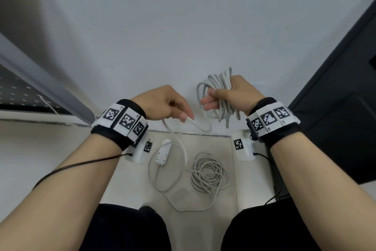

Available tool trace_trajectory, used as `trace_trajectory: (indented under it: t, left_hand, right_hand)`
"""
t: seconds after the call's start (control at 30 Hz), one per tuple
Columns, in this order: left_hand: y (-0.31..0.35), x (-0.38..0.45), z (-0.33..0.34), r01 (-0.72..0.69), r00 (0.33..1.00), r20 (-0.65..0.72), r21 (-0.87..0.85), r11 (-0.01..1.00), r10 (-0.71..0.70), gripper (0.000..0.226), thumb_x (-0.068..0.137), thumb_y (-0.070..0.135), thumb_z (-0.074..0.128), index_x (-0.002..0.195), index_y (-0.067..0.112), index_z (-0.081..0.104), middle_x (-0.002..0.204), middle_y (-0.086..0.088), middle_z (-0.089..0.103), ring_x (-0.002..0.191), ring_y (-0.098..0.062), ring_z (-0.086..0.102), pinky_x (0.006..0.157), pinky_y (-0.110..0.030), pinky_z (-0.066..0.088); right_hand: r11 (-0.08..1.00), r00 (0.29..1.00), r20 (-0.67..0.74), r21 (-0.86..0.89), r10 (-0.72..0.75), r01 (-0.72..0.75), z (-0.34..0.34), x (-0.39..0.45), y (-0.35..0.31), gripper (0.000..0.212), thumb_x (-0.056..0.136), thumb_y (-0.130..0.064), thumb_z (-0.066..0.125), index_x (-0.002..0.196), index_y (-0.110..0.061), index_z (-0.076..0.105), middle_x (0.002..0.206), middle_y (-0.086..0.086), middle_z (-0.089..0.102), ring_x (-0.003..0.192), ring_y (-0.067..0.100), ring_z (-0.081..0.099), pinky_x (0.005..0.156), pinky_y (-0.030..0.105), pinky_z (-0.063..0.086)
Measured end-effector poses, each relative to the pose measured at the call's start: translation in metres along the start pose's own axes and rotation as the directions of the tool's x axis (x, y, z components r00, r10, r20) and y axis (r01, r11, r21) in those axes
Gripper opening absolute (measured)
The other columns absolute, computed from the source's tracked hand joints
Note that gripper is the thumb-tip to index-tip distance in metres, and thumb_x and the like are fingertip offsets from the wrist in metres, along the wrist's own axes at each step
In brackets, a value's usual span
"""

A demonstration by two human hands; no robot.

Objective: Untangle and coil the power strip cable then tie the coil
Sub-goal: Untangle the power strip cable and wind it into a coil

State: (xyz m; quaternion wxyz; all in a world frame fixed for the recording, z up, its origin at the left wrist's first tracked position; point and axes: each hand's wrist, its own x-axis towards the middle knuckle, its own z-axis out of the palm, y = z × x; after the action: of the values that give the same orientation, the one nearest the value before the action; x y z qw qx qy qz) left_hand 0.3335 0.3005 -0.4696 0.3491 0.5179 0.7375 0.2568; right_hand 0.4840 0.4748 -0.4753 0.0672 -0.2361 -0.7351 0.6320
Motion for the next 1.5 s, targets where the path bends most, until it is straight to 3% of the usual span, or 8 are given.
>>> trace_trajectory:
  t: [0.1, 0.23, 0.4, 0.63, 0.8, 1.03, 1.27, 1.5]
  left_hand:
    - [0.01, 0.005, 0.01, -0.12, 0.989, -0.106, -0.182, 0.976, 0.101, 0.017, 0.083, 0.004, 0.073, 0.087, 0.019, 0.077, 0.072, 0.003, 0.073, 0.059, -0.002, 0.053, 0.058, -0.013, 0.044]
    - [0.006, 0.011, 0.019, -0.115, 0.96, -0.28, -0.302, 0.946, 0.027, 0.01, 0.079, -0.001, 0.076, 0.083, 0.006, 0.07, 0.082, -0.025, 0.071, 0.056, -0.012, 0.059, 0.055, -0.022, 0.049]
    - [-0.001, 0.015, 0.02, -0.097, 0.906, -0.42, -0.312, 0.945, -0.046, 0.022, 0.07, 0.012, 0.087, 0.073, 0.009, 0.065, 0.052, -0.002, 0.063, 0.047, -0.013, 0.056, 0.049, -0.022, 0.048]
    - [-0.016, 0.015, 0.022, -0.115, 0.947, -0.32, -0.345, 0.932, -0.001, 0.016, 0.081, 0.015, 0.079, 0.078, 0.011, 0.063, 0.054, -0.006, 0.053, 0.056, -0.019, 0.052, 0.063, -0.024, 0.049]
    - [-0.048, 0.012, 0.021, -0.017, 0.974, -0.211, -0.407, 0.913, -0.076, 0.011, 0.086, 0.009, 0.072, 0.079, 0.008, 0.063, 0.067, -0.017, 0.053, 0.055, -0.017, 0.054, 0.067, -0.027, 0.054]
    - [-0.095, 0.014, 0.027, 0.151, 0.959, -0.182, -0.326, 0.933, -0.218, 0.012, 0.084, 0.009, 0.074, 0.076, 0.011, 0.065, 0.065, -0.01, 0.069, 0.065, -0.016, 0.065, 0.078, -0.03, 0.055]
    - [-0.133, 0.01, 0.03, 0.335, 0.804, -0.535, 0.048, 0.941, -0.259, 0.02, 0.085, 0.015, 0.067, 0.072, 0.021, 0.053, 0.07, -0.002, 0.07, 0.068, -0.021, 0.063, 0.063, -0.027, 0.045]
    - [-0.168, -0.01, 0.04, 0.54, 0.787, -0.173, -0.273, 0.796, -0.593, 0.012, 0.095, 0.014, 0.06, 0.083, 0.012, 0.057, 0.074, -0.002, 0.076, 0.078, -0.018, 0.07, 0.065, -0.029, 0.052]
  right_hand:
    - [0.999, 0.991, 0.124, -0.025, 0.042, -0.039, 0.01, -0.002, 0.001, 0.023, 0.097, -0.006, 0.056, 0.108, 0.013, 0.062, 0.091, 0.023, 0.074, 0.085, 0.036, 0.074, 0.081, 0.044, 0.059]
    - [0.987, 0.935, 0.347, 0.112, 0.073, -0.119, 0.018, -0.005, 0.002, 0.042, 0.097, -0.025, 0.052, 0.103, 0.014, 0.065, 0.092, 0.031, 0.071, 0.081, 0.04, 0.072, 0.075, 0.039, 0.06]
    - [0.979, 0.949, 0.313, -0.183, -0.027, 0.088, 0.016, -0.002, 0.004, 0.053, 0.088, -0.036, 0.069, 0.076, 0.014, 0.059, 0.06, 0.019, 0.059, 0.056, 0.029, 0.058, 0.068, 0.036, 0.049]
    - [0.999, 0.97, 0.239, 0.042, -0.036, 0.026, 0.003, -0.002, 0.0, 0.022, 0.088, -0.007, 0.068, 0.072, 0.007, 0.061, 0.046, 0.003, 0.036, 0.039, 0.02, 0.038, 0.051, 0.031, 0.039]
    - [0.992, 0.981, 0.185, 0.121, -0.061, 0.039, -0.014, -0.008, -0.006, 0.027, 0.09, 0.002, 0.062, 0.064, -0.005, 0.056, 0.043, 0.003, 0.036, 0.037, 0.021, 0.036, 0.047, 0.028, 0.039]
    - [0.993, 0.979, 0.197, 0.116, -0.043, 0.02, -0.013, -0.013, -0.011, 0.032, 0.09, 0.005, 0.06, 0.063, -0.006, 0.049, 0.042, 0.002, 0.033, 0.036, 0.019, 0.033, 0.047, 0.025, 0.035]
    - [0.992, 0.984, 0.158, 0.114, -0.078, 0.06, -0.017, -0.019, -0.019, 0.036, 0.091, 0.004, 0.059, 0.06, -0.012, 0.053, 0.043, 0.001, 0.032, 0.037, 0.018, 0.032, 0.048, 0.029, 0.035]
    - [0.988, 0.988, 0.128, 0.132, -0.092, 0.075, -0.026, -0.022, -0.022, 0.039, 0.092, 0.003, 0.057, 0.057, -0.013, 0.053, 0.046, 0.003, 0.029, 0.043, 0.019, 0.029, 0.06, 0.037, 0.035]
